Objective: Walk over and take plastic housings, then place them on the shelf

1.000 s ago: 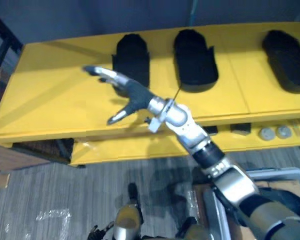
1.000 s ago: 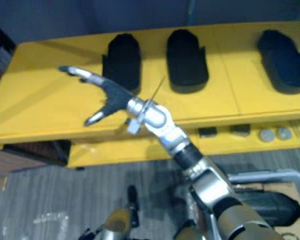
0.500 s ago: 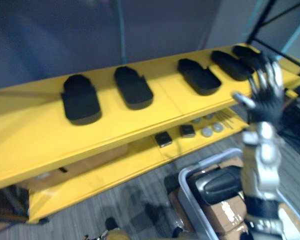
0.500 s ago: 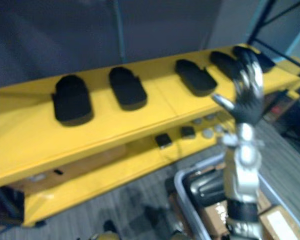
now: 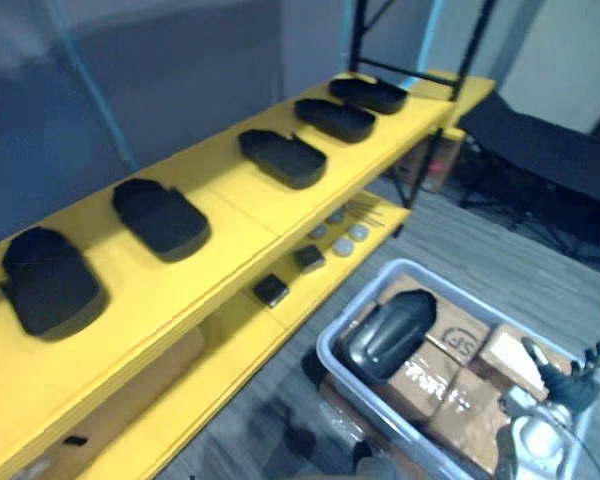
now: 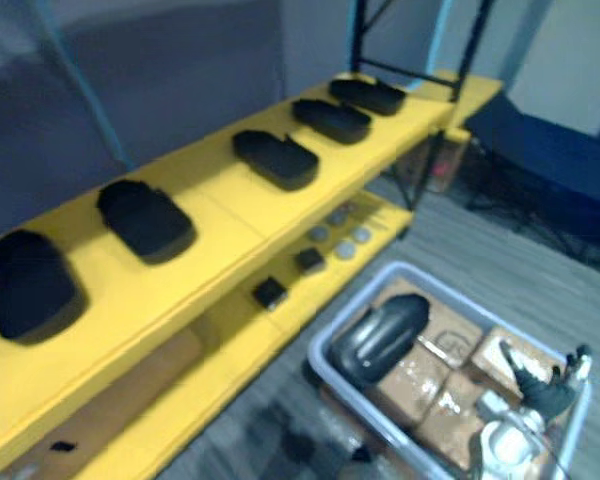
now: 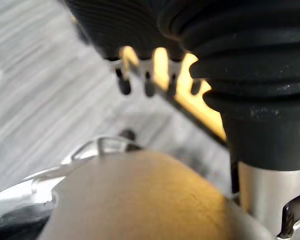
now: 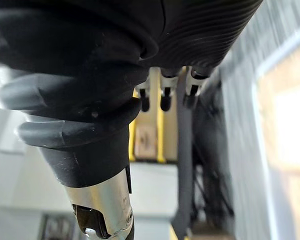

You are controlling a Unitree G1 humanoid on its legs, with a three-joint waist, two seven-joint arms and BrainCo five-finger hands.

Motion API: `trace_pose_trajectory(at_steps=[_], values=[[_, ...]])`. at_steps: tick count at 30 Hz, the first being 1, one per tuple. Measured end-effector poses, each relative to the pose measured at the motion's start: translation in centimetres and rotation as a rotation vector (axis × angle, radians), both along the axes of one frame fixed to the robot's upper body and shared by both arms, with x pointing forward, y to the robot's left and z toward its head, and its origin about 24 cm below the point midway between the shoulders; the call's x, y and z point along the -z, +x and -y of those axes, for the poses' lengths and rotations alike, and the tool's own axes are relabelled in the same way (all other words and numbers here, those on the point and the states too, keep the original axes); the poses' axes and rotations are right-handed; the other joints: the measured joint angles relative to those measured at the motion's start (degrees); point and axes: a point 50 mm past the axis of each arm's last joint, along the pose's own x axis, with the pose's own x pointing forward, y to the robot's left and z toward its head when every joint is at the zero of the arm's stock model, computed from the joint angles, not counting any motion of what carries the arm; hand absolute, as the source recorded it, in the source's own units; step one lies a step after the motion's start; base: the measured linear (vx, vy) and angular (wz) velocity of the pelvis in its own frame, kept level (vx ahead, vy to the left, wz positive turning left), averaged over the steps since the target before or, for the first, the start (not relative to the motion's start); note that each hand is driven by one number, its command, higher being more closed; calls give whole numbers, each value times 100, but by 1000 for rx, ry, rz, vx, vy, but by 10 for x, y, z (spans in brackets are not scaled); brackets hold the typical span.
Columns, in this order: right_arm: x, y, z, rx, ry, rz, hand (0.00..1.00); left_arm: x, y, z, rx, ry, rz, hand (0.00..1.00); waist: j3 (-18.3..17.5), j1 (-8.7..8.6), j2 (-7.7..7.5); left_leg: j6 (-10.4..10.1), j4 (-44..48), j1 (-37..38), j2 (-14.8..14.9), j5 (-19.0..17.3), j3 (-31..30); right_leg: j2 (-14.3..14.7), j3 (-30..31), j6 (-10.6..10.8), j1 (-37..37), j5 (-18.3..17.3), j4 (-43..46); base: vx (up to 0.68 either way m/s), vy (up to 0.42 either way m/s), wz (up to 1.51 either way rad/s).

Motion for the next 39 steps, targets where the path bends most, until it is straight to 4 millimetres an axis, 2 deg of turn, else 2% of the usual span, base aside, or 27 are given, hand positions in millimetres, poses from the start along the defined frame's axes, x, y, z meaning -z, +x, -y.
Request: trace_pose_trajectory(at_steps=[2, 3, 4, 5, 7, 8, 9, 11, 13, 14, 15, 16, 19, 21, 22, 23, 25, 27, 29, 31, 32, 33, 34, 35, 36, 37, 39], values=[[2, -7, 0, -13, -6, -19, 0, 0, -6, 0, -5, -3, -10, 0, -123, -3, -48, -212, 67, 166, -2, -202, -93, 140, 370, -4, -114, 41, -18, 38, -2, -104], [3, -8, -2, -29, -4, -27, 0, 0, -8, -1, -10, -1, -3, 0, -191, 5, -51, -149, 469, 143, 55, -520, -492, 203, 605, -28, -161, 55, -20, 47, -6, -154], [1, -2, -6, -96, -18, -17, 0, -1, -9, -1, -42, -10, 22, 0, -165, 86, -2, 207, 1345, -60, 265, -1251, -1705, 398, 1028, -67, -209, 124, -32, 44, 4, -170], [0, 2, -10, -143, -26, -7, 0, -2, -8, -1, -73, -19, 42, 0, -134, 94, -1, 350, 1905, -225, 337, -1455, -2333, 440, 1215, -82, -212, 150, -19, 4, 19, -155], [-1, 6, -18, -211, -32, 9, 0, -3, -9, -2, -122, -19, 76, 0, -112, 95, -12, 512, 2684, -490, 318, -1590, -3303, 446, 1402, -87, -222, 192, 42, -27, 67, -93], [-3, 10, -22, -249, -40, 24, 0, -3, -7, 1, -147, -29, 100, 0, -93, 114, 32, 448, 3119, -643, 309, -1755, -3814, 501, 1488, -35, -251, 225, 65, -58, 132, -80], [-6, 15, -26, -276, -50, 40, 0, -4, -3, 5, -153, -36, 124, 0, -95, 167, 124, 419, 3221, -713, 309, -1934, -3992, 561, 1565, -2, -347, 251, 65, -105, 201, -56], [-13, 34, -39, -349, -52, 88, 0, -6, 7, 9, -153, -46, 172, 0, -42, 185, 223, 409, 3054, -833, 258, -2283, -4060, 548, 1567, 55, -614, 364, 59, -132, 178, -16], [-30, 57, -58, -440, -92, 157, 0, -10, 22, 7, -139, -42, 220, 0, 176, 314, 188, 330, 2554, -913, 9, -2571, -4105, 351, 1569, 295, -929, 556, 44, -194, 207, 18], [-36, 61, -62, -456, -103, 184, 0, -11, 28, 6, -134, -41, 238, 0, 291, 357, 163, 255, 2453, -914, -38, -2648, -4109, 296, 1568, 371, -961, 616, 35, -236, 225, 16], [-45, 72, -70, -493, -120, 223, 0, -15, 37, 1, -127, -17, 277, 0, 563, 497, 34, 163, 2459, -943, -177, -2649, -4116, 152, 1595, 418, -984, 712, 23, -267, 197, 17], [-54, 80, -75, -514, -128, 262, 0, -18, 43, -2, -123, 2, 307, 0, 720, 549, -63, 176, 2598, -1101, -264, -2671, -4162, 20, 1580, 393, -1014, 725, -24, -229, 141, 18], [-78, 94, -77, -525, -173, 364, 0, -27, 60, -7, -159, 24, 407, 0, 945, 599, -149, 199, 2948, -1740, -435, -2719, -4367, -191, 1465, 282, -1406, 726, 10, -147, 81, 30], [-89, 100, -75, -519, -201, 398, 0, -32, 72, -6, -183, 20, 455, 0, 1188, 641, -58, 218, 3157, -1995, -432, -2777, -4498, -238, 1275, 218, -1513, 708, 72, -88, 44, 34], [-98, 105, -75, -518, -219, 428, 0, -39, 86, -1, -175, 19, 516, 0, 1367, 649, 66, 213, 3375, -2237, -426, -2849, -4681, -254, 1141, 228, -1643, 700, 248, -73, 49, 42], [-102, 108, -75, -512, -223, 442, 0, -42, 94, 2, -171, 16, 551, 0, 1425, 648, 108, 205, 3462, -2340, -420, -2877, -4747, -255, 1078, 263, -1736, 649, 391, -25, 36, 48], [-112, 113, -75, -472, -223, 487, 0, -57, 123, 23, -125, -32, 681, 0, 1696, 636, 251, 146, 3868, -2524, -388, -2997, -5024, -216, 949, 487, -1938, 265, 1187, 26, 16, 47], [-106, 111, -77, -449, -201, 470, 0, -64, 135, 46, -58, -87, 728, 0, 1788, 646, 241, 123, 4257, -2459, -333, -3149, -5118, -186, 905, 538, -1922, -63, 1810, 66, 23, 32], [-91, 105, -80, -433, -167, 419, 0, -65, 136, 60, -19, -121, 730, 0, 1814, 653, 240, 120, 4571, -2256, -186, -3368, -5101, -52, 932, 504, -1751, -85, 1983, 71, 94, -16], [-61, 86, -85, -396, -88, 329, 0, -65, 136, 60, 15, -125, 714, 0, 1903, 661, 150, 259, 4786, -1783, -32, -3785, -4716, 63, 982, 442, -1556, -35, 2096, 20, 218, -82], [-55, 82, -87, -393, -68, 310, 0, -66, 137, 58, 20, -127, 717, 0, 1957, 666, 115, 296, 4804, -1632, -22, -3820, -4535, 47, 870, 353, -1538, 82, 2098, -63, 243, -122], [-48, 77, -90, -414, -55, 282, 0, -66, 137, 56, 19, -122, 712, 0, 2025, 681, 76, 333, 4732, -1376, -16, -3836, -4191, -5, 477, 122, -1523, 430, 2009, -139, 200, -172], [-42, 73, -93, -449, -54, 254, 0, -66, 135, 53, 8, -114, 698, 0, 2073, 779, 69, 458, 4430, -1021, 26, -3771, -3605, -32, -159, -274, -1481, 1216, 1555, -161, 194, -194], [-40, 71, -95, -470, -52, 243, 0, -64, 133, 49, -6, -104, 684, 0, 2070, 843, 59, 566, 4239, -875, 54, -3684, -3259, -47, -445, -391, -1502, 1458, 1442, -200, 152, -194], [-36, 67, -96, -493, -49, 231, 0, -61, 129, 42, -30, -75, 661, 0, 2066, 721, 50, 678, 4016, -766, 34, -3558, -2927, -182, -1051, -597, -1729, 917, 2441, -180, 108, -132], [-32, 63, -96, -495, -44, 211, 0, -54, 121, 34, -43, -44, 610, 0, 2064, 646, 64, 717, 3784, -675, 33, -3410, -2745, -278, -1234, -650, -1921, 405, 3691, -150, 89, -90], [-29, 58, -95, -495, -44, 200, 0, -49, 113, 24, -60, -19, 563, 0, 2042, 580, 30, 745, 3482, -630, 20, -3168, -2638, -394, -1270, -691, -1881, 93, 4711, -20, 20, -46]])
